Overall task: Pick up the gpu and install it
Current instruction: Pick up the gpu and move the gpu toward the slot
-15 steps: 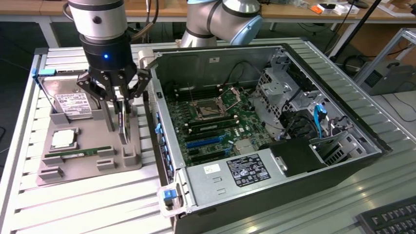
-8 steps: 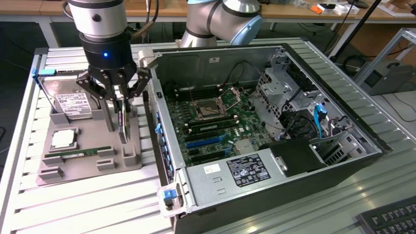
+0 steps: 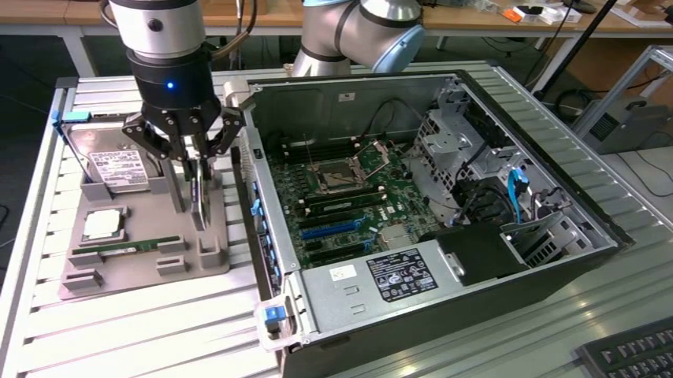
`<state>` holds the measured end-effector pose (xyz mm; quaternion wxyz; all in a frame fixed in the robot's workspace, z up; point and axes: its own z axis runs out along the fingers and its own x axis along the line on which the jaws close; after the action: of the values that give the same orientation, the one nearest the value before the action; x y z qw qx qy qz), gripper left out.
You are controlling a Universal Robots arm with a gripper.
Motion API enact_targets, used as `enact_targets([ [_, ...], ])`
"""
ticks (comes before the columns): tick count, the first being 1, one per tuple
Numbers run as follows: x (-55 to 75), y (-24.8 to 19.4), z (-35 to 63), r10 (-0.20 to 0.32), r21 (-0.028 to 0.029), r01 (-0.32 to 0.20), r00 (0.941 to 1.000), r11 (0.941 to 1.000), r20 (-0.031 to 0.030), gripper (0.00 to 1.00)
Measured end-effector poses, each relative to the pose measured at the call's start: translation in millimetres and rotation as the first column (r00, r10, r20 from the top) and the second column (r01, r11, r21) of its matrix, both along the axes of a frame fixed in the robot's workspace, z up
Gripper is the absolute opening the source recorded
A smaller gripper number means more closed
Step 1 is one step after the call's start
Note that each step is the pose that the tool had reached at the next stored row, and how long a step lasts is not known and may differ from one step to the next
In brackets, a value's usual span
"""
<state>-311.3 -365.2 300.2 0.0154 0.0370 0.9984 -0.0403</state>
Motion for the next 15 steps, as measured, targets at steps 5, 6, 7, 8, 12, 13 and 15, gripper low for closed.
enact_targets([
  [5, 0.0, 0.0, 2.1, 0.0, 0.0, 0.0, 1.0, 1.0, 0.0, 0.27],
  [6, 0.0, 0.0, 2.7, 0.0, -0.0001, 0.0, 1.0, 1.0, -0.0002, 0.27],
  [7, 0.0, 0.0, 3.4, 0.0, -0.0001, 0.0, 1.0, 1.0, -0.0001, 0.27],
  [8, 0.0, 0.0, 4.1, 0.0, -0.0001, 0.0, 1.0, 1.0, -0.0001, 0.27],
  [12, 0.0, 0.0, 6.4, 0.0, -0.0001, 0.0, 1.0, 1.0, -0.0001, 0.27],
  [13, 0.0, 0.0, 7.1, 0.0, 0.0, 0.0, 1.0, 1.0, 0.0, 0.27],
  [15, 0.0, 0.0, 8.3, 0.0, -0.0001, 0.0, 1.0, 1.0, -0.0001, 0.27],
])
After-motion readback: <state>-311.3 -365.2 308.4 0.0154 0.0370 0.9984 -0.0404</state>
